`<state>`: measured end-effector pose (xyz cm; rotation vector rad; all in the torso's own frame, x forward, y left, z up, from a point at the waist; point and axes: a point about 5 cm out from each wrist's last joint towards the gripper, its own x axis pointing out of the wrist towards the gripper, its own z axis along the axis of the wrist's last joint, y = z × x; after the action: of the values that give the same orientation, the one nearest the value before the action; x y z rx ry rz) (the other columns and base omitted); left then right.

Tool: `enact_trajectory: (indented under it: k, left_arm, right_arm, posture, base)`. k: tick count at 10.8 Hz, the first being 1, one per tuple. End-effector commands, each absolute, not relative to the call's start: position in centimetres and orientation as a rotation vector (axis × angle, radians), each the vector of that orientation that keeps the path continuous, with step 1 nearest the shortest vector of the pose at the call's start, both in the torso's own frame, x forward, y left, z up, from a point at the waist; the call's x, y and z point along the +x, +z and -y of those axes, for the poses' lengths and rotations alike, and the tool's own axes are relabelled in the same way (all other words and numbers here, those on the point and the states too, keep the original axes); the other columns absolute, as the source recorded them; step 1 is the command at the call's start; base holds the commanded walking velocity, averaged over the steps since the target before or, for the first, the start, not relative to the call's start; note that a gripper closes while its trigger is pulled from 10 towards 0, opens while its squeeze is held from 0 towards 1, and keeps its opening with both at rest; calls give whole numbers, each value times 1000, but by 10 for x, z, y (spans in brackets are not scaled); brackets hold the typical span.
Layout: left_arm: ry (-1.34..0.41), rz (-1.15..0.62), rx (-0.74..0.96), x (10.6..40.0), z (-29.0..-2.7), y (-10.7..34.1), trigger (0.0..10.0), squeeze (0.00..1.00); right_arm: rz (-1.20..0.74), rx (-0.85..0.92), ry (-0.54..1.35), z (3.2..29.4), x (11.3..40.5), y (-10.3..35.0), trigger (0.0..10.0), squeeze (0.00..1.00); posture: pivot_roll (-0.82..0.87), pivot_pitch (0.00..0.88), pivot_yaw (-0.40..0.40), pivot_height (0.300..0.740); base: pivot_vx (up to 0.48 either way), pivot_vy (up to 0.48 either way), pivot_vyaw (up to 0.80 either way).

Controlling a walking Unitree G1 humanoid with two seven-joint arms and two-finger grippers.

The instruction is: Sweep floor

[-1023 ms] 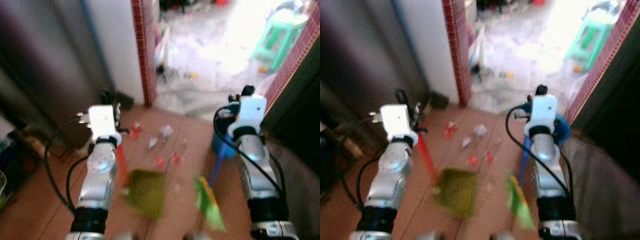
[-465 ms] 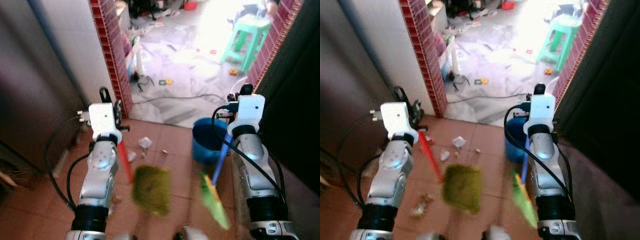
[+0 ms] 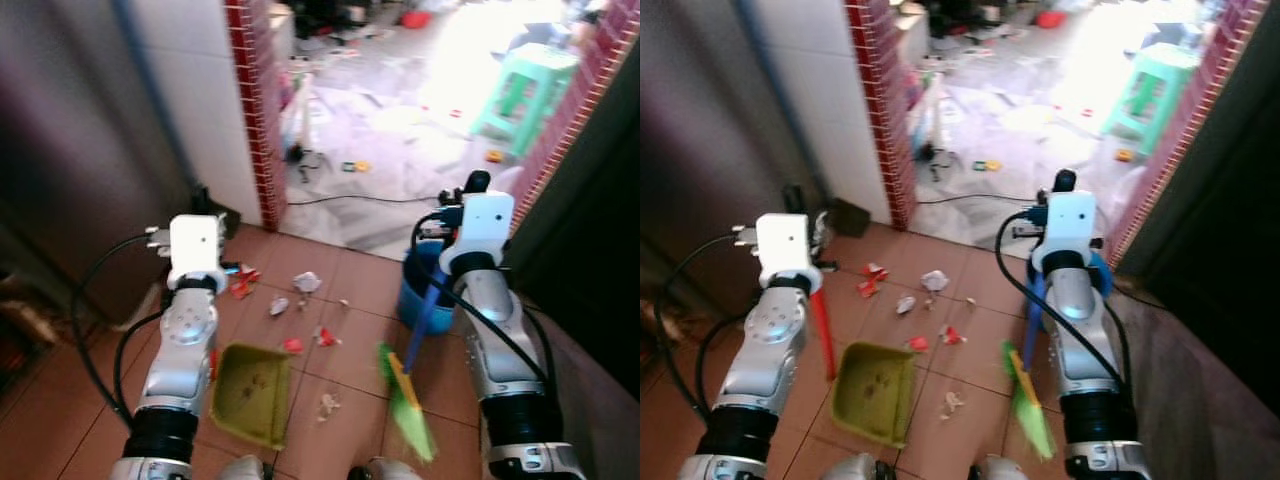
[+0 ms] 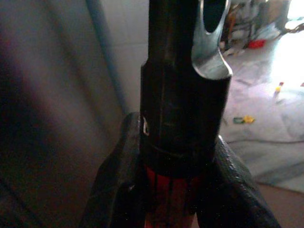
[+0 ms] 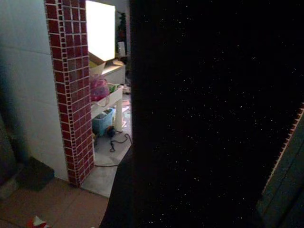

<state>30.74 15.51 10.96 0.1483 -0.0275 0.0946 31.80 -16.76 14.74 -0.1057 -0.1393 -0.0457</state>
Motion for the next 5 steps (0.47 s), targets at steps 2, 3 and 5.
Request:
enact_trajectory:
  k: [2,3,5]
  left_arm:
    - [78,108,138,320,-143,122,10000,0]
    - [74,107,142,324,-136,118,10000,0]
    - [62,102,147,332,-125,109,10000,0]
  right_arm:
    - [173,-86,-48,167,318,158,10000,0]
    - [171,-81,-48,167,317,158,10000,0]
    - [152,-61,-72,171,314,157,10000,0]
  posture:
    - [-105,58,21,740]
    - [-110,59,21,740]
    - [-134,73,21,740]
  base:
    - [0,0,0]
    - [0,0,0]
    - [0,0,0]
